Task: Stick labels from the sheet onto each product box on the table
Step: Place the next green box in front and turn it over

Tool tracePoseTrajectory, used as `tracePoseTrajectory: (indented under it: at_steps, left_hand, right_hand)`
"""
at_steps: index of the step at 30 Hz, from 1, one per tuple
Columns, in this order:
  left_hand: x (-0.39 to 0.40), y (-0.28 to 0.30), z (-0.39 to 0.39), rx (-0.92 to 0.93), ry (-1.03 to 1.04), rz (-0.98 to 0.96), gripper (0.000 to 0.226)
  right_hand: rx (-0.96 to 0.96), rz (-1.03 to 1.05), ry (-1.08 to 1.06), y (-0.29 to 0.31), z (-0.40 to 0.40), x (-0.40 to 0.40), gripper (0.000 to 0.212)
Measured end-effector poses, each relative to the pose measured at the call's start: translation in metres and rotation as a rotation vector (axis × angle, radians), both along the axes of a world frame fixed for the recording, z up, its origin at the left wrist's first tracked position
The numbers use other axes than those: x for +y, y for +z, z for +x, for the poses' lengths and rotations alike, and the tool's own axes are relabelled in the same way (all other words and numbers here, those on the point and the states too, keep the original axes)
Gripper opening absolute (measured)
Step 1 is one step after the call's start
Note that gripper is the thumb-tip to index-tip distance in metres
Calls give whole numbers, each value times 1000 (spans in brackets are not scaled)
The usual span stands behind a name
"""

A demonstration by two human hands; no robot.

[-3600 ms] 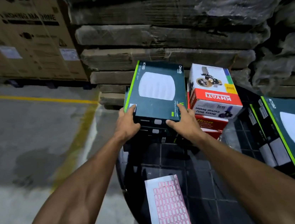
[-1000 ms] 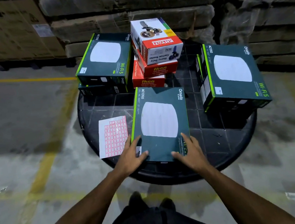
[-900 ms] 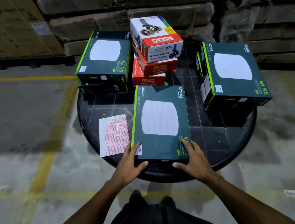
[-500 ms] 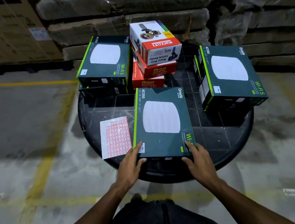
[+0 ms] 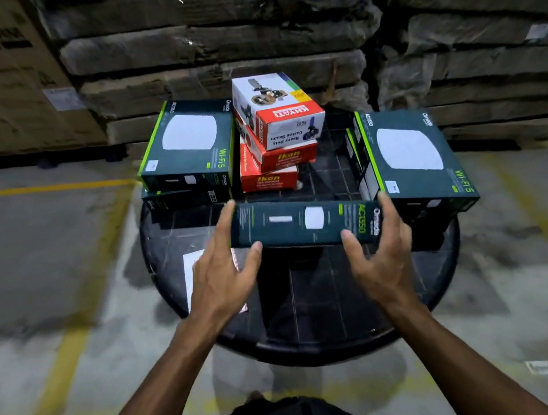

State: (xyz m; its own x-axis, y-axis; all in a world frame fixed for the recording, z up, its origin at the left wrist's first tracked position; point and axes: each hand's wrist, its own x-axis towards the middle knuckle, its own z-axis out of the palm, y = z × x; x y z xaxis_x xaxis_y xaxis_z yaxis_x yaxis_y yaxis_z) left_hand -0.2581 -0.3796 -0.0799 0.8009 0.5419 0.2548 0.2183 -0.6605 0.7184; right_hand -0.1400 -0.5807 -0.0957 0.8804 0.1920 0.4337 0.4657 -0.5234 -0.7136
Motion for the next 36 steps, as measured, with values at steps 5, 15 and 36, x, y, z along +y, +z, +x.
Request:
tracePoseTrajectory:
  at_steps: [5,15,36]
  left_hand:
    - [24,19,25,-116,-93,86,61]
    - [36,31,45,-51,5,112,51]
    - [47,33,69,-19,-37,315,53]
  right_hand:
    - [-99,2,-5,26,20,16,60]
    - [-16,-10,-67,39,33,37,65]
    - [-200,-52,-73,18,53,45,44]
